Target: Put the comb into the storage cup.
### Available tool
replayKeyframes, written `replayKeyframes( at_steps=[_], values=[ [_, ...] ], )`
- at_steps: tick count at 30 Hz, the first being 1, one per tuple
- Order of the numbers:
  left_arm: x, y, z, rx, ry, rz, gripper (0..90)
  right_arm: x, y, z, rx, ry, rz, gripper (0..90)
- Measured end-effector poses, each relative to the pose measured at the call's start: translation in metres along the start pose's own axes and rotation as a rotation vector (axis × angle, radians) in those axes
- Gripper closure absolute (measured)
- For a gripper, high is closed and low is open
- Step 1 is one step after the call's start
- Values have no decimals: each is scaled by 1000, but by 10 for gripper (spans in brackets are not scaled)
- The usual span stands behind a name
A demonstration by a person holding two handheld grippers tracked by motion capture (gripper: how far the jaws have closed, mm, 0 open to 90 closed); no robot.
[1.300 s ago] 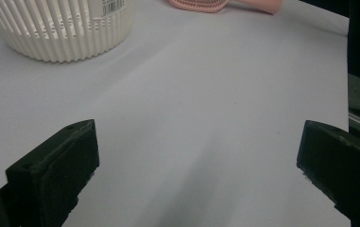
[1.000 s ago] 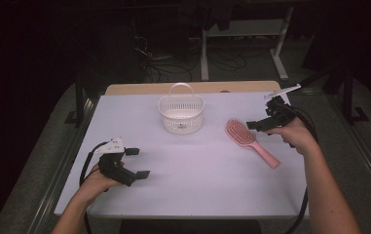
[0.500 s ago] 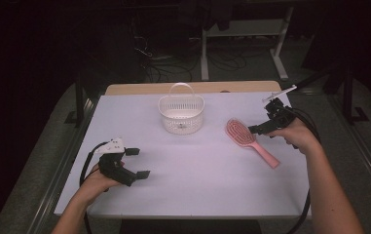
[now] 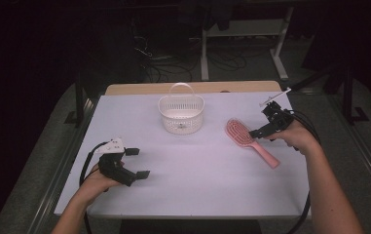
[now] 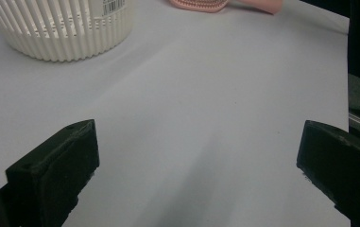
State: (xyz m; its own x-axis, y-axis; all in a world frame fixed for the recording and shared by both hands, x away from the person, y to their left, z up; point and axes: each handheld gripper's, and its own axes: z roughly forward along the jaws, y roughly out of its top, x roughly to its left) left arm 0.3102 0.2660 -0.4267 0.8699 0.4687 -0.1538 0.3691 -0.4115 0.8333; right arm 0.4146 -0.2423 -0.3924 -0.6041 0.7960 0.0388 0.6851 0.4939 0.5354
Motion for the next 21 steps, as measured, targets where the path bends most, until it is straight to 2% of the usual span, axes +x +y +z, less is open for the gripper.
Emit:
replayKeyframes(
  at_steps=[9,21],
  values=[
    [0,0,0,2,0,1,0,2,-4,9,63,3,-16,0],
    [0,0,0,3,1,2,0,8,-6,16,113,14,-34,0]
  ],
)
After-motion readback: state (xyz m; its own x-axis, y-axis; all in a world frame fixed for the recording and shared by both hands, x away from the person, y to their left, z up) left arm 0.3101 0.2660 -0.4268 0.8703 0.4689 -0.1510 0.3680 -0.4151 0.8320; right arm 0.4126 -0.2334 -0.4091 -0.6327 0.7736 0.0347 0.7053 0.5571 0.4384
